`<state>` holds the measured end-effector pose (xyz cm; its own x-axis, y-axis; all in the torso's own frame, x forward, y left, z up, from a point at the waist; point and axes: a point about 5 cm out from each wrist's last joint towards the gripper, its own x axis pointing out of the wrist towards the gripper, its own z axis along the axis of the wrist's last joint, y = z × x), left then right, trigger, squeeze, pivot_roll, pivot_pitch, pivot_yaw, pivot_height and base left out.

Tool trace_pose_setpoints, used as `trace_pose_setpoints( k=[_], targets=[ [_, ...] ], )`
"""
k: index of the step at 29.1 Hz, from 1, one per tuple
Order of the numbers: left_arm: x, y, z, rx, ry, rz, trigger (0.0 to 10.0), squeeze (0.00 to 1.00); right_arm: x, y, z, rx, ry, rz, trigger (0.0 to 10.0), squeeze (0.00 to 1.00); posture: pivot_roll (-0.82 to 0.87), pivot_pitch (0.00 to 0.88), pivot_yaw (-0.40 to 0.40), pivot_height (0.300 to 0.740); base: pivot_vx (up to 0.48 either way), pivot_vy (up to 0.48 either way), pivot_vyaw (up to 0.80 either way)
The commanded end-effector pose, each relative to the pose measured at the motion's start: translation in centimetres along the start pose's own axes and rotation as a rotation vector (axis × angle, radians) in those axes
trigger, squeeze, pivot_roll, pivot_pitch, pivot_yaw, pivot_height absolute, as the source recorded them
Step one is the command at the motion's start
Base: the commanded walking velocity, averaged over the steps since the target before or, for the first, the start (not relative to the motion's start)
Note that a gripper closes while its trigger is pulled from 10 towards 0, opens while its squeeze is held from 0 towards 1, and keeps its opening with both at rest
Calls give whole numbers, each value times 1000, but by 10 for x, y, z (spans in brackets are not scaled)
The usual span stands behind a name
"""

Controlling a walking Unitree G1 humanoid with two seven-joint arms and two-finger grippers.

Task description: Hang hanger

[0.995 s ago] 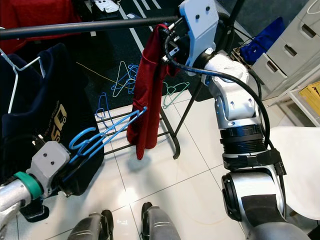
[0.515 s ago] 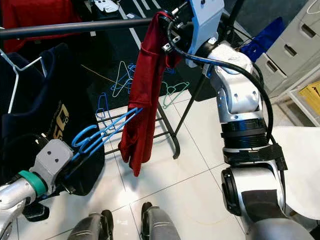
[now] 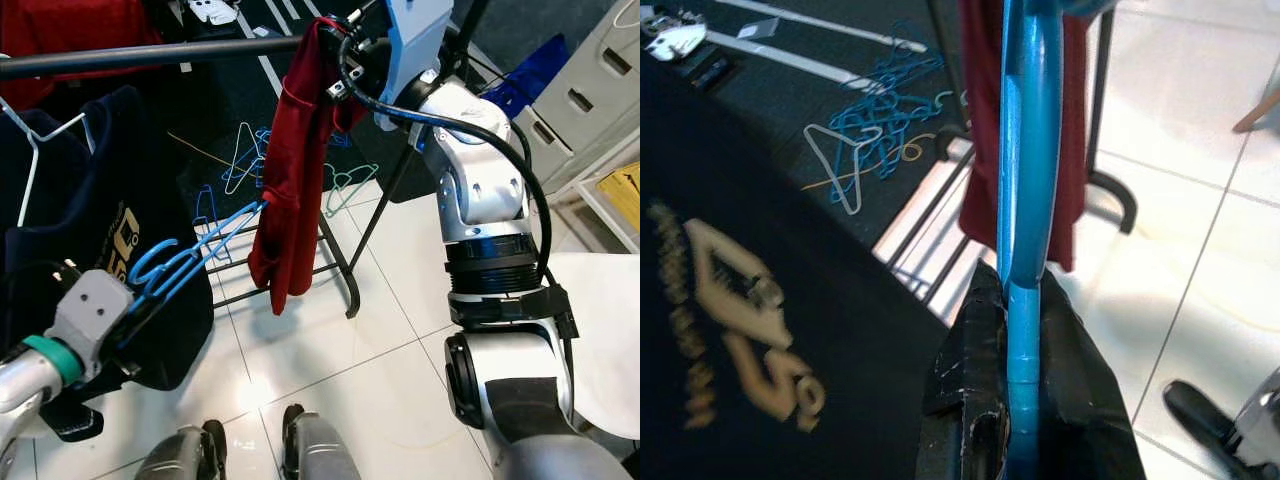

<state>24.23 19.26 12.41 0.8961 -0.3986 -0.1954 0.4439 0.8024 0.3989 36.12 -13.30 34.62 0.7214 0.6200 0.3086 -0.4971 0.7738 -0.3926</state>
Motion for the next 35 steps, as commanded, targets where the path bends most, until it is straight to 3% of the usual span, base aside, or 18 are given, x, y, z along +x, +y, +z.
trace_pose_setpoints(
  k=[1,7,15,20,21,28,35],
  targets=[
    [1,-6,-4,-3,12,-9,10000,0,-1,-4,10,3,-35,-6,10000,0,-108,139,-65,740,0,0,0],
    [14,-17,4,-59,-25,26,10000,0,2,-5,12,40,-45,-18,10000,0,-112,131,-67,740,0,0,0],
    [25,-11,7,-91,-47,169,10000,0,4,-14,12,39,-15,-56,10000,0,-120,130,-76,740,0,0,0],
    [25,-10,7,-137,-54,227,10000,0,4,-27,11,51,26,-135,10000,0,-122,130,-77,740,0,0,0],
    [24,-7,11,-185,-76,248,10000,0,5,-38,13,62,32,-205,10000,0,-120,130,-80,740,0,0,0],
    [20,-3,17,-276,-117,231,10000,0,5,-52,17,68,30,-286,10000,0,-118,131,-85,740,0,0,0],
    [24,-21,23,-282,-135,123,10000,0,14,-47,23,115,-6,-249,10000,0,-124,132,-84,740,0,0,0]
  ],
)
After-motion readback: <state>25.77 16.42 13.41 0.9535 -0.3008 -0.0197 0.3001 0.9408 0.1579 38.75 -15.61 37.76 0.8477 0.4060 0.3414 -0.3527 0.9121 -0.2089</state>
